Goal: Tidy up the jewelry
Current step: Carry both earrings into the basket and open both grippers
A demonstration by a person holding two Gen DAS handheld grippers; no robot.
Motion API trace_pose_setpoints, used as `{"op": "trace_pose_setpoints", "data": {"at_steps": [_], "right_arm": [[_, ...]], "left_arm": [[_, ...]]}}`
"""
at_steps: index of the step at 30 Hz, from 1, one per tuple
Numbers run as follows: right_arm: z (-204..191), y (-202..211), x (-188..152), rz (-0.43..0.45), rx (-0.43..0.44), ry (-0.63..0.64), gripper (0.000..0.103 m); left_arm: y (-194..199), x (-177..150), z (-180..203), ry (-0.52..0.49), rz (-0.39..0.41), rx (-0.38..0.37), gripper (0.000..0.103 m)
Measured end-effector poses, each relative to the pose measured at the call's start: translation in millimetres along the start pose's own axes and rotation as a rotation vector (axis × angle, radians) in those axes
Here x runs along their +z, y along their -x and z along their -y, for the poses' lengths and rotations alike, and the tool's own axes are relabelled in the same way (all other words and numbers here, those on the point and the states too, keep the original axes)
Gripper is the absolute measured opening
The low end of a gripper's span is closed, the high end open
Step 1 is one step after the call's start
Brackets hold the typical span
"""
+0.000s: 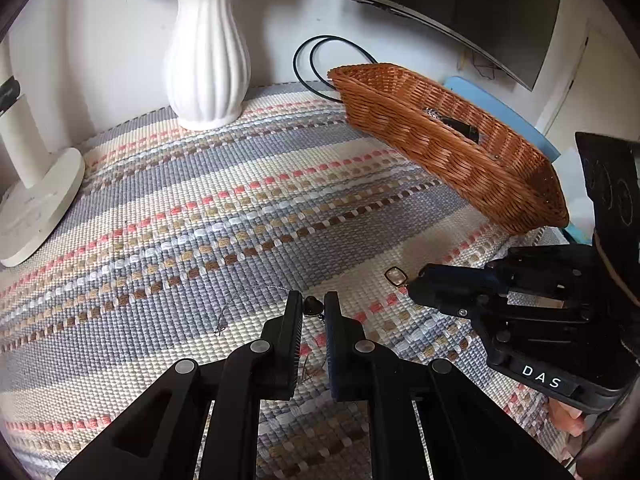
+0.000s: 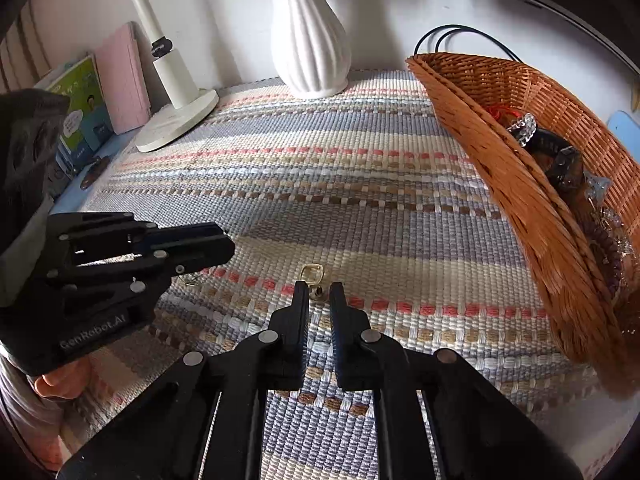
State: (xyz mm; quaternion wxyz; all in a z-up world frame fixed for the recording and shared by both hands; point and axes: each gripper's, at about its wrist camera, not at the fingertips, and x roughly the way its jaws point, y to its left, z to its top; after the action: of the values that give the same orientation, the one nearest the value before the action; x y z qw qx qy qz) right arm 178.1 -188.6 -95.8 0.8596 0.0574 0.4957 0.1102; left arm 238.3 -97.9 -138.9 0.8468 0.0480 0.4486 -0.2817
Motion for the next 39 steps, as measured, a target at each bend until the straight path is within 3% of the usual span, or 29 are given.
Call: {"op": "trace_pose_setpoints", "data": {"at_steps": [5,11,17,19,23,28,32,39], "right_arm": [[19,31,4,0.047,0.018,-0.032,0.011],[71,111,24,0.183,-0.005,-0.12,0.012],[123,162,45,0.31,-0.128,-0.204,0.012],[138,163,51,0.324,-0.151,-0.234,0.012],[164,141,60,0.308,-0.303,-0.293,0.012],[202,108,55,0.289,-0.289,-0.386,0.011],[217,92,44,0.292,-0.322,-0.423,0.011],[229,75,40,0.243,-0.253,-0.47,0.012]], "left_arm": [[15,2,-2,0.005,0.031,-0.026,0.011],[58,28,12,-0.023,0.131,-0.08,0.011],[90,80,55,-0.095,0.237,-0.129,0.011],[92,98,71,-0.122,0.26,-0.154,0.011],[68,130,103,-0.174,0.269,-0.179,0.011],[17,149,125,-0.147,0.222,-0.278,0.011],[-13,144,138,-0.173,0.176,-0.338,0.011],[-44,138,153,-0.21,0.123,-0.334,0.011]]}}
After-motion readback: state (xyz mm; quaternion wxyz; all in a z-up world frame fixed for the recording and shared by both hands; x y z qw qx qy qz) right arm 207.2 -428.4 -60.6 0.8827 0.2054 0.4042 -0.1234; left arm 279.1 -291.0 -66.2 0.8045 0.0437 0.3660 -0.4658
